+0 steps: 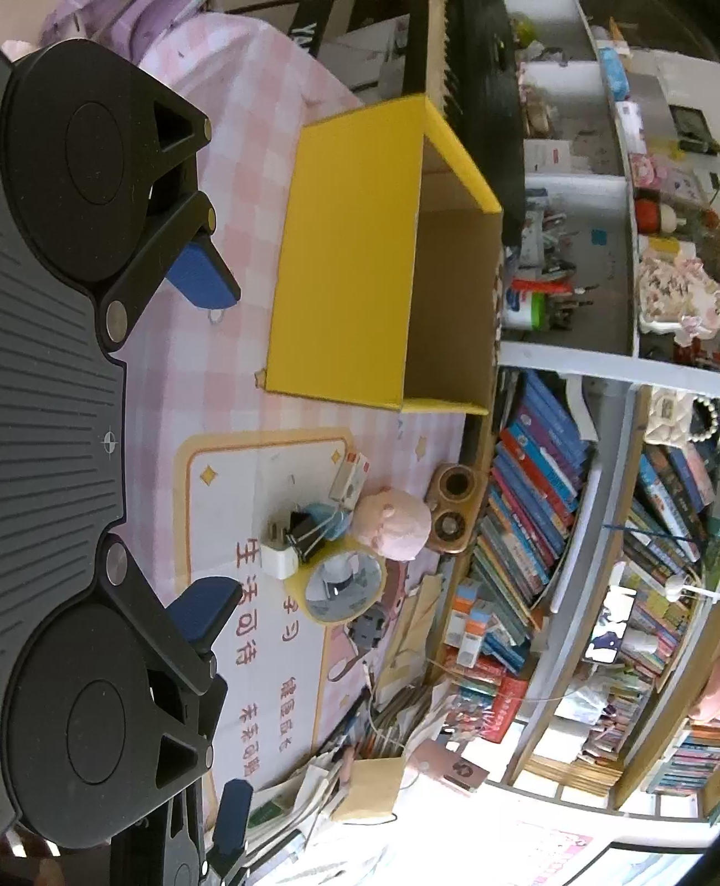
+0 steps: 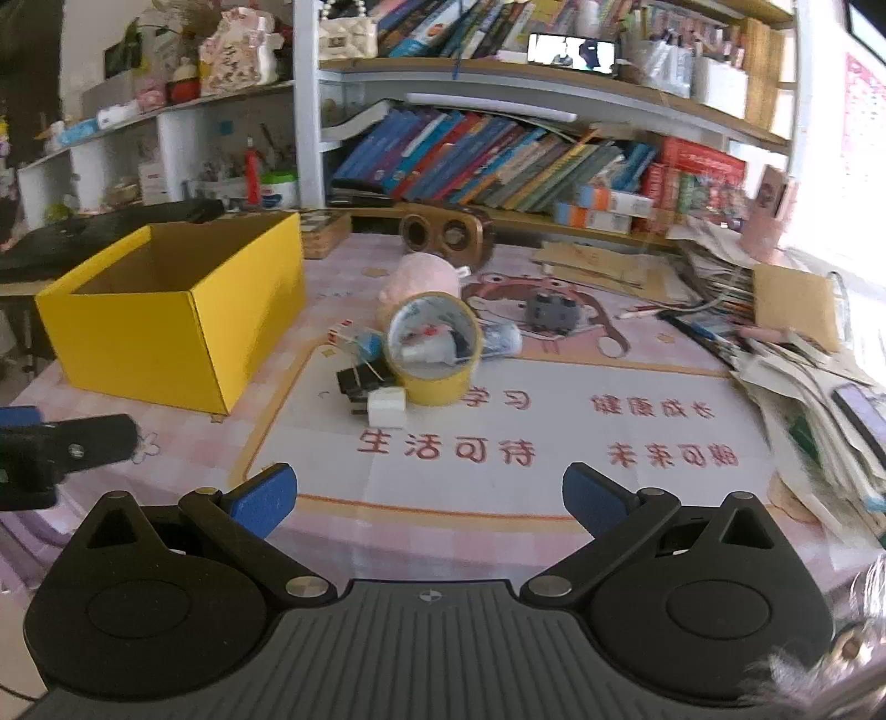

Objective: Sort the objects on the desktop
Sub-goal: 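Grasp the black binder clip with the left tool while the right tool grasps the yellow tape roll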

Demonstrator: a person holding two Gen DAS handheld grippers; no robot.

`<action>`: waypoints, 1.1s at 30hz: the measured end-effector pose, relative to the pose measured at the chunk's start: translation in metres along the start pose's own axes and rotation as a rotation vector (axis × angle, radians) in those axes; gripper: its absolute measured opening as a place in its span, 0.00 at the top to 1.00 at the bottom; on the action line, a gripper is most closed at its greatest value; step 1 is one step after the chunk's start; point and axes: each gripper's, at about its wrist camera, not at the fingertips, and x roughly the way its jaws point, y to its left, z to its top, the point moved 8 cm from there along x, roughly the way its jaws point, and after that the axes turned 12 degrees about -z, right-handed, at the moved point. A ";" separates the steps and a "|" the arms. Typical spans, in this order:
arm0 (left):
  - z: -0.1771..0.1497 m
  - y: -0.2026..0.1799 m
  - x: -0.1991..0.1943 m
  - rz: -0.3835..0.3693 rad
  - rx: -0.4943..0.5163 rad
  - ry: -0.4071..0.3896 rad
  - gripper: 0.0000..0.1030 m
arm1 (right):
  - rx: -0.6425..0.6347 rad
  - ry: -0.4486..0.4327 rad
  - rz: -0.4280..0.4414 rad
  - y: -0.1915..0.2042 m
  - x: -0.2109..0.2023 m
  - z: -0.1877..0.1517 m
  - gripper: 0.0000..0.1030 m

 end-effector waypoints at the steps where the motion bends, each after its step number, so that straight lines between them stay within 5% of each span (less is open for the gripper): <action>1: 0.002 -0.002 0.003 -0.001 0.001 0.001 0.00 | -0.003 -0.001 0.008 -0.001 0.002 0.002 0.00; 33: 0.030 -0.053 0.111 0.089 -0.070 0.069 0.00 | -0.018 0.026 0.083 -0.081 0.115 0.060 0.03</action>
